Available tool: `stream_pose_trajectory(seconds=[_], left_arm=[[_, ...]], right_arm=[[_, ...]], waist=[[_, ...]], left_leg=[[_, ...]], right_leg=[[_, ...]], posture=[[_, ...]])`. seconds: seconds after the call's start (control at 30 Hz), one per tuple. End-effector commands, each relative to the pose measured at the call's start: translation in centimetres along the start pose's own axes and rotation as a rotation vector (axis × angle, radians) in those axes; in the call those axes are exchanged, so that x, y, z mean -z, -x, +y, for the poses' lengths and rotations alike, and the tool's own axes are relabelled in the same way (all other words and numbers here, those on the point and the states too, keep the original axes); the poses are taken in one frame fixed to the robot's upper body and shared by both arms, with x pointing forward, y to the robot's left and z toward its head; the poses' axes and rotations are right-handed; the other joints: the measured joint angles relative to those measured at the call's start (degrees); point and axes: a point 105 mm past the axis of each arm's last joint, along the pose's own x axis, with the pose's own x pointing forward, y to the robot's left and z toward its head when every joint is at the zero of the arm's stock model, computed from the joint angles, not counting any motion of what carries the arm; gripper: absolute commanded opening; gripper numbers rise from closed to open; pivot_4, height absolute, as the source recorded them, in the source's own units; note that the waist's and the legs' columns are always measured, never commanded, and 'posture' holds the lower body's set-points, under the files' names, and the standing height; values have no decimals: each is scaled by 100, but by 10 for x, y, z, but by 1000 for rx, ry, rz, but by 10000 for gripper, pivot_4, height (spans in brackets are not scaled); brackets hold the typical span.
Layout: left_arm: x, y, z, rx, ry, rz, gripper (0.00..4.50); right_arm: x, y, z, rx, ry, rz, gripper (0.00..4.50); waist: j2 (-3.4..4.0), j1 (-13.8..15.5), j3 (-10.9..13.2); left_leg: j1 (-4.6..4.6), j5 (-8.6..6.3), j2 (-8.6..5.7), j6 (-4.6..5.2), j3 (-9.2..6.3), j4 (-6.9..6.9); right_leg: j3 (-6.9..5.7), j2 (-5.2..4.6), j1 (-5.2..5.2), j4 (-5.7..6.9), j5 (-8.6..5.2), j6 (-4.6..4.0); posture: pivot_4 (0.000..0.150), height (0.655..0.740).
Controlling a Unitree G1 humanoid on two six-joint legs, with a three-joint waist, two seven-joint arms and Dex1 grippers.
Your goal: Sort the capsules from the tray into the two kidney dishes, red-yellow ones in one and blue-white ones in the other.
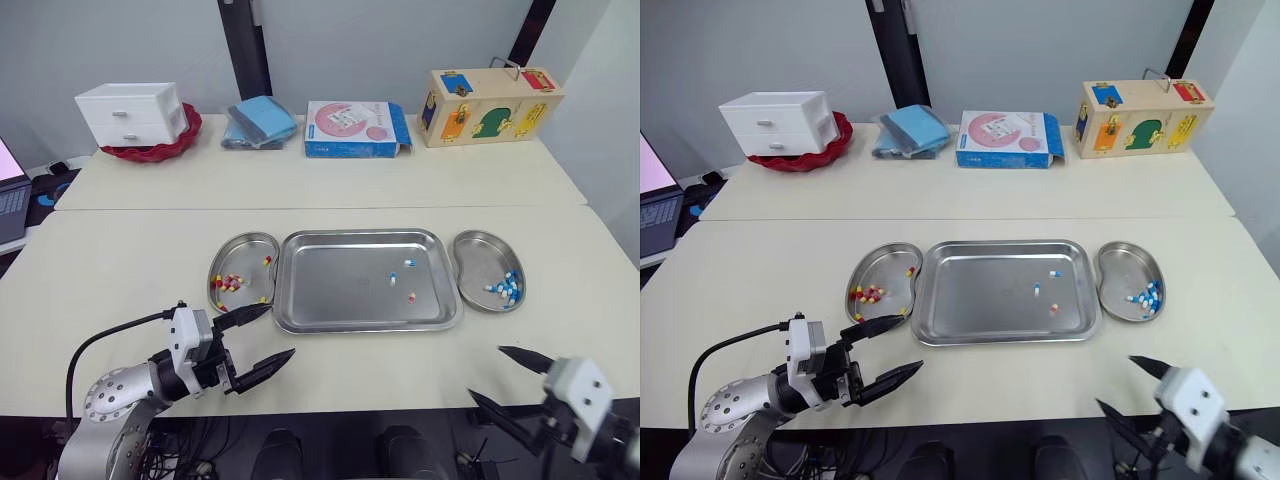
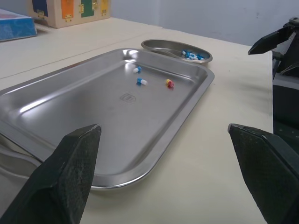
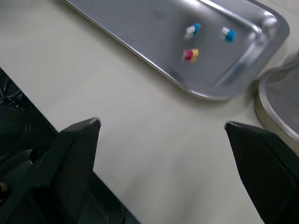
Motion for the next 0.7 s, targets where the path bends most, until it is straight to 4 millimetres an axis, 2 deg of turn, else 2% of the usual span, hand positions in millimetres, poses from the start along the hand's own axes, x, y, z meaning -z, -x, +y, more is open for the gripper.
stream_pose_trajectory(seconds=[0.03, 0.17, 0.23, 0.33, 0.5, 0.7], left_arm=[[-3, -2, -2, 1, -20, -20, 44924], [-5, -7, -4, 7, -32, -31, 45000], [-5, -8, -5, 11, -36, -34, 45000], [-4, -10, -6, 17, -42, -39, 45000], [-3, -13, -7, 28, -49, -47, 45000], [-2, -16, -8, 38, -60, -57, 45000]], right_arm=[[-13, -11, 3, 6, -8, -23, 45000], [-33, -43, -1, 14, 12, -80, 35719], [-40, -54, -6, 36, 20, -87, 35719], [-47, -82, -20, 99, 33, -60, 35719], [-51, -115, -33, 144, -21, 8, 35719], [-55, -142, -43, 181, -117, 62, 35719]], waist=[[0, 0, 0], [-6, 4, -2], [-6, 0, -2], [-7, -4, -2], [-7, -3, -2], [-5, -3, -1]], left_leg=[[-1, 0, 0, 0, -1, -1], [-5, 0, 0, 0, -3, 0], [-5, 0, 0, 0, -3, 2], [-6, 0, 0, 0, -5, -1], [-20, 0, 0, 0, -9, -2], [-39, 0, 0, 1, -13, -1]], right_leg=[[0, 0, 0, -1, 0, 0], [-3, 0, -2, -2, 1, 1], [-2, 0, -2, -2, 3, 3], [-4, 1, -4, -5, 3, 2], [-6, 3, -15, -4, 3, 1], [-11, 3, -32, -2, 3, 1]], posture=[[1500, 7078], [1500, 7078], [1500, 7078], [1500, 7078], [1500, 7078], [1500, 7078]])
